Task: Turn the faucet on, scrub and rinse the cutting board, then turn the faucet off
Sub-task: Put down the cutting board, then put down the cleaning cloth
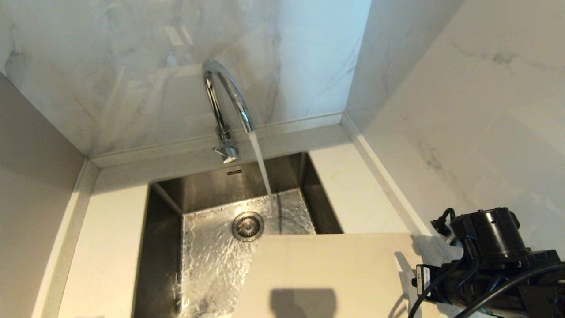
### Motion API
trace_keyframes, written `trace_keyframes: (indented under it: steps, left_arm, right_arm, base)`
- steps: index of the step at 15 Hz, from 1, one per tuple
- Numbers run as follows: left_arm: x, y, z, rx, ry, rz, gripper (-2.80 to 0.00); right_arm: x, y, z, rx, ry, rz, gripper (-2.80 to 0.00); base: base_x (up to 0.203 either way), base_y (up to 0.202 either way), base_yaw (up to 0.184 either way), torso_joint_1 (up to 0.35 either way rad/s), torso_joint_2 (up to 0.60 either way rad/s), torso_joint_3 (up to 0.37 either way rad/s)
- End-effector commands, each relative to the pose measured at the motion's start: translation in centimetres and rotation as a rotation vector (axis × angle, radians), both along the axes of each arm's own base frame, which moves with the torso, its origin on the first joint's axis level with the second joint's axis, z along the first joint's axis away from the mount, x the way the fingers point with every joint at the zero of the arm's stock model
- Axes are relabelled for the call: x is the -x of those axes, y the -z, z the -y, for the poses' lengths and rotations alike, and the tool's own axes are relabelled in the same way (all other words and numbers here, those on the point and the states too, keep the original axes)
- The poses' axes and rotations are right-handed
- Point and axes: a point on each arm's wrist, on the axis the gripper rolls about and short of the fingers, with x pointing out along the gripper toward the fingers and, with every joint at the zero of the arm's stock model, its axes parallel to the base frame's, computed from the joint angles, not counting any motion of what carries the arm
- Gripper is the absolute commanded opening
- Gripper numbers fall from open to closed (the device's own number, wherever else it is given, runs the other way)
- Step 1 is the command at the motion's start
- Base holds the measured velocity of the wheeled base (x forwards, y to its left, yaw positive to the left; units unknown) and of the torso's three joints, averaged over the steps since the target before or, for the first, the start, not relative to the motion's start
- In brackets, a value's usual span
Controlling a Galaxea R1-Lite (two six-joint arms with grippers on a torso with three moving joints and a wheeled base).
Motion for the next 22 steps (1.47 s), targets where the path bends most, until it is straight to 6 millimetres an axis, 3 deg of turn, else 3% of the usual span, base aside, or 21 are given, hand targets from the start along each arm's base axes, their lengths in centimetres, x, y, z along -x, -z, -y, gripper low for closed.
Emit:
trace_keyframes:
  steps: [1,6,7,17,22]
  left_arm:
    - [0.0,0.0,0.0,0.0,-0.001,0.0,-2.8]
    - [0.0,0.0,0.0,0.0,0.0,0.003,-2.8]
    - [0.0,0.0,0.0,0.0,-0.001,0.003,-2.8]
    - [0.0,0.0,0.0,0.0,-0.001,0.002,-2.8]
    - [0.0,0.0,0.0,0.0,-0.001,0.002,-2.8]
  right_arm:
    - [-0.3,0.5,-0.1,0.001,-0.001,-0.018,-2.8]
    - [-1.0,1.1,-0.1,0.002,0.001,-0.021,-2.8]
    - [-1.0,1.0,-0.1,0.009,-0.005,-0.017,0.0]
    - [-0.8,0.0,0.2,0.009,-0.003,0.031,0.0]
    - [0.4,-1.4,0.2,-0.017,-0.02,0.084,0.0]
  base:
    - [0.0,0.0,0.0,0.0,0.0,0.0]
    - [0.0,0.0,0.0,0.0,0.0,0.0]
    - [0.0,0.0,0.0,0.0,0.0,0.0]
    - [0.0,0.0,0.0,0.0,0.0,0.0]
    - [0.0,0.0,0.0,0.0,0.0,0.0]
